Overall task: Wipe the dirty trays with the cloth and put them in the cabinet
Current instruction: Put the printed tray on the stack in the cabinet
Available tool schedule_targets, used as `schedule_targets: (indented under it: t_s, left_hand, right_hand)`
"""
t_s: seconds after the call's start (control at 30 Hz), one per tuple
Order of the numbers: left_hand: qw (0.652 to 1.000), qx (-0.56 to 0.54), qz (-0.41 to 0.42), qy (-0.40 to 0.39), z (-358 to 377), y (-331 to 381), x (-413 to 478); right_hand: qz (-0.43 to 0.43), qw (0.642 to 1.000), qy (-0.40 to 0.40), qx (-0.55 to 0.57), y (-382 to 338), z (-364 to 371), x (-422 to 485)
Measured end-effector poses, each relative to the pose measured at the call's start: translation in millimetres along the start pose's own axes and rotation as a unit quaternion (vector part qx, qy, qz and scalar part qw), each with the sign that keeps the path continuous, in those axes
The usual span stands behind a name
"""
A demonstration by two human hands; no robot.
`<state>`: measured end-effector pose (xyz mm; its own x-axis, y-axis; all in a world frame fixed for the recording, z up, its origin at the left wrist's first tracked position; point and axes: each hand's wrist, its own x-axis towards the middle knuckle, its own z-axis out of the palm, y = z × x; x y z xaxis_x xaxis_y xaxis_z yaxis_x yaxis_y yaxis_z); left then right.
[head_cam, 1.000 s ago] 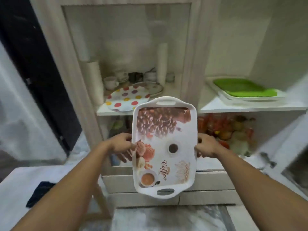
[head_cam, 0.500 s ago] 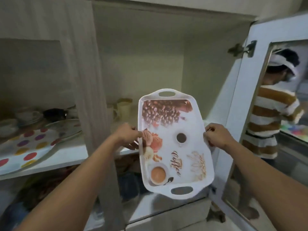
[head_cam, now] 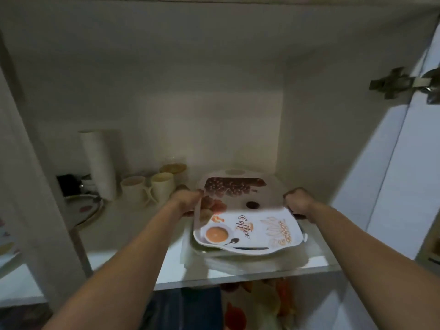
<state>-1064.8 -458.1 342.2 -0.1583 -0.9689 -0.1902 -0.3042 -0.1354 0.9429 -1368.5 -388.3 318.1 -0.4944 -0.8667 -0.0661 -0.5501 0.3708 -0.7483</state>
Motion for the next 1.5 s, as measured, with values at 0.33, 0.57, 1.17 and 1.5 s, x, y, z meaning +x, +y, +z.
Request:
schedule_targets:
  t_s: [0.33,0.57,1.17,1.5]
  left_hand:
    - [0.994,0.09,0.006,0.068,21.2,-9.8,33.9]
    - [0.989,0.13,0.045,0.063,6.4,-13.8,30.5]
    - [0.951,0.129,-0.083,0.269,-260.0,-244.9,-369.5]
    - [0.798,0.119,-0.297,0.511,-366.3,-389.8,-696.9]
  right_hand:
    - [-0.028,0.981,-0.033,-0.187,-0.3,22.4,58.6]
    - [-0.025,0.986,0.022,-0.161,-4.4,33.3,48.9]
    - [-0.417,0.782,-0.442,-0.135,-154.0,328.8,-343.1]
    - [-0.576,0.586,-0.536,-0.193,-217.2,487.1,-654.7]
